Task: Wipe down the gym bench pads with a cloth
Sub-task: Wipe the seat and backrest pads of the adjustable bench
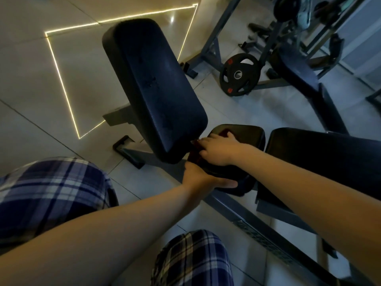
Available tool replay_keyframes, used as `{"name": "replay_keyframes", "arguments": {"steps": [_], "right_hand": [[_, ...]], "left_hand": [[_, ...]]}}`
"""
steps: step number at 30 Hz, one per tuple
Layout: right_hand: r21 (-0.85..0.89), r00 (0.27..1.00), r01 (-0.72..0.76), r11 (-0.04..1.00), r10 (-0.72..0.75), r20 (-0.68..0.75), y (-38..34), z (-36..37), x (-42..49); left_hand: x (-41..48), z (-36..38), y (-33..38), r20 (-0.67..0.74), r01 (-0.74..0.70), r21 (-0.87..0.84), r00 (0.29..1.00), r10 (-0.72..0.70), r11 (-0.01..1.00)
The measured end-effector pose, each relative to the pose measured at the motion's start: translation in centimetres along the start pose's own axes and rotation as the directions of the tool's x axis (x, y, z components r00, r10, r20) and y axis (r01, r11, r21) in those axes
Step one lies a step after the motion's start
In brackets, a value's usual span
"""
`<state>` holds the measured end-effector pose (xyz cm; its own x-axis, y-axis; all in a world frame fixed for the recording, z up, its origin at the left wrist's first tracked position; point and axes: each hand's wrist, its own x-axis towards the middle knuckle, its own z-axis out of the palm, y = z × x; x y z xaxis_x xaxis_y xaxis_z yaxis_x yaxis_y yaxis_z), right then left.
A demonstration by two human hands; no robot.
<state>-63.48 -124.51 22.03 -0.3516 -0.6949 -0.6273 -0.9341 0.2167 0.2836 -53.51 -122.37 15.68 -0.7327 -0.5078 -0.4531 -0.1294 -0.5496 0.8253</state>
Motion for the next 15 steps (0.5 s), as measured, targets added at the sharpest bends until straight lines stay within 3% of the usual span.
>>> {"name": "replay_keyframes", "arguments": {"steps": [2, 3, 5, 6, 7, 8, 10, 12, 13, 14, 15], "right_hand": [[0.003, 0.998, 0.067, 0.998, -0.067, -0.002, -0.6, 0.4, -1.8], [-0.002, 0.996, 0.094, 0.996, -0.094, -0.002, -0.8, 0.6, -2.7], [-0.014, 0.992, 0.123, 0.992, -0.123, -0.007, -0.9, 1.0, -4.2], [-0.019, 0.992, 0.126, 0.992, -0.126, -0.012, -0.8, 1.2, -4.8], [-0.024, 0.992, 0.127, 0.992, -0.128, -0.017, -0.6, 1.3, -5.4], [-0.028, 0.992, 0.126, 0.992, -0.126, -0.018, -0.4, 1.3, -5.9], [-0.031, 0.993, 0.113, 0.993, -0.114, -0.023, 0.1, 1.5, -6.8], [-0.025, 0.996, 0.083, 0.996, -0.084, -0.033, 0.8, 1.6, -7.4], [-0.023, 0.997, 0.060, 0.998, -0.060, -0.041, 1.2, 1.7, -7.4], [-0.018, 0.998, 0.026, 0.999, -0.027, -0.051, 1.6, 1.7, -7.2], [-0.007, 0.998, -0.016, 1.000, 0.016, -0.061, 2.1, 1.6, -7.0]], "left_hand": [[-0.7, 0.0, 0.5, -0.081, 0.153, -0.208, 0.982, -0.173, 0.966], [-0.7, -0.5, 0.1, -0.040, 0.138, -0.224, 0.988, -0.151, 0.965], [-0.7, -0.7, 0.9, -0.055, 0.099, -0.034, 0.993, -0.101, 0.995], [-0.6, -0.6, 1.3, -0.115, 0.180, -0.226, 0.971, -0.210, 0.957], [-0.5, -0.1, 0.8, -0.088, 0.176, -0.443, 0.967, -0.238, 0.879], [-0.5, 0.3, 1.2, -0.049, 0.216, -0.648, 0.945, -0.322, 0.731], [-0.4, 0.8, 1.4, 0.124, 0.304, -0.846, 0.911, -0.393, 0.438], [0.7, 1.1, 0.8, 0.217, 0.406, -0.828, 0.868, -0.446, 0.387], [1.6, 1.2, 0.4, 0.175, 0.434, -0.764, 0.852, -0.493, 0.478], [2.2, 1.4, 0.2, 0.165, 0.451, -0.739, 0.841, -0.515, 0.500], [1.7, 1.7, 0.7, 0.131, 0.432, -0.669, 0.869, -0.476, 0.604]]}}
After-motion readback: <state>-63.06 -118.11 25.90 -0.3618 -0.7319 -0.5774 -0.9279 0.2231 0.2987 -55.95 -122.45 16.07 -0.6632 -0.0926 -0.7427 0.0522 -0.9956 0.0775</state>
